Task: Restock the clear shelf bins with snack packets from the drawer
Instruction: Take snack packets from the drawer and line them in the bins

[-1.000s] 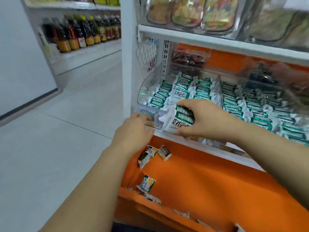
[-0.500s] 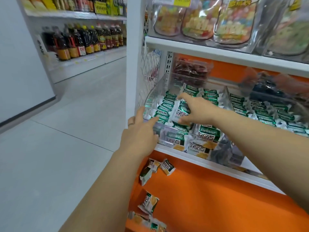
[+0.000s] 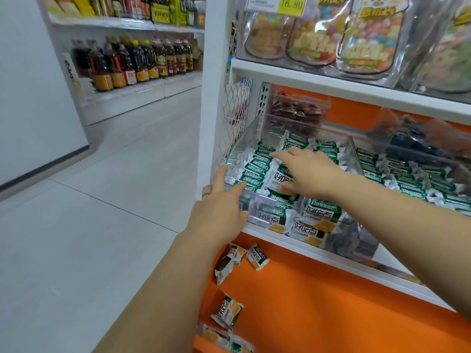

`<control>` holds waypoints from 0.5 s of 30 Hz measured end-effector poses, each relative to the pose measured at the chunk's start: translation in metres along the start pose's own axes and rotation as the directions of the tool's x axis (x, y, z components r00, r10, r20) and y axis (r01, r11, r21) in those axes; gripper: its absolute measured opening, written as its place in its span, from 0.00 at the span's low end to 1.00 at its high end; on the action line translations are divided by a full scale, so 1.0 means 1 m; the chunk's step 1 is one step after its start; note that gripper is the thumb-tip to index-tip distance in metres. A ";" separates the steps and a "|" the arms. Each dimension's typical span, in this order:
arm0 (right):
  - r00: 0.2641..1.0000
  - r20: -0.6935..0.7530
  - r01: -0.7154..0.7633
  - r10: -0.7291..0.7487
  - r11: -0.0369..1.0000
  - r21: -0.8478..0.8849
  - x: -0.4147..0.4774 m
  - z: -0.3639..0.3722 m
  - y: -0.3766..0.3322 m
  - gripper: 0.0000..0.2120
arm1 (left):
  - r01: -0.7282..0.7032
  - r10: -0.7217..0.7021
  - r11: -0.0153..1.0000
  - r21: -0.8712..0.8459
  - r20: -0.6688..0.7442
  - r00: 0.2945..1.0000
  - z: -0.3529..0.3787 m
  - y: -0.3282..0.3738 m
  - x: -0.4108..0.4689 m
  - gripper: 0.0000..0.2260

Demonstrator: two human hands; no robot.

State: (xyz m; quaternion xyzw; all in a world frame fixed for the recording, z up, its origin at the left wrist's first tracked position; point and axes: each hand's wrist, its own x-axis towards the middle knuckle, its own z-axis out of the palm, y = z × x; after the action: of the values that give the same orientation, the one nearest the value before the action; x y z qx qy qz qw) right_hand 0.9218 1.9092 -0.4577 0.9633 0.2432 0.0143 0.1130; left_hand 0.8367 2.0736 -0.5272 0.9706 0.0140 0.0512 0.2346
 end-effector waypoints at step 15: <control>1.000 0.007 -0.023 0.024 0.997 -0.072 0.011 0.011 -0.018 0.29 | -0.011 0.011 1.000 -0.026 0.008 1.000 0.000 -0.003 0.000 0.28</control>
State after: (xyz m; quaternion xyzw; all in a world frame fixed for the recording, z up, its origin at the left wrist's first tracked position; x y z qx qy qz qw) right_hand 0.9237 1.9276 -0.4732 0.9614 0.2307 0.0206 0.1483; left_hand 0.8362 2.0767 -0.5287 0.9678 0.0069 0.0489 0.2468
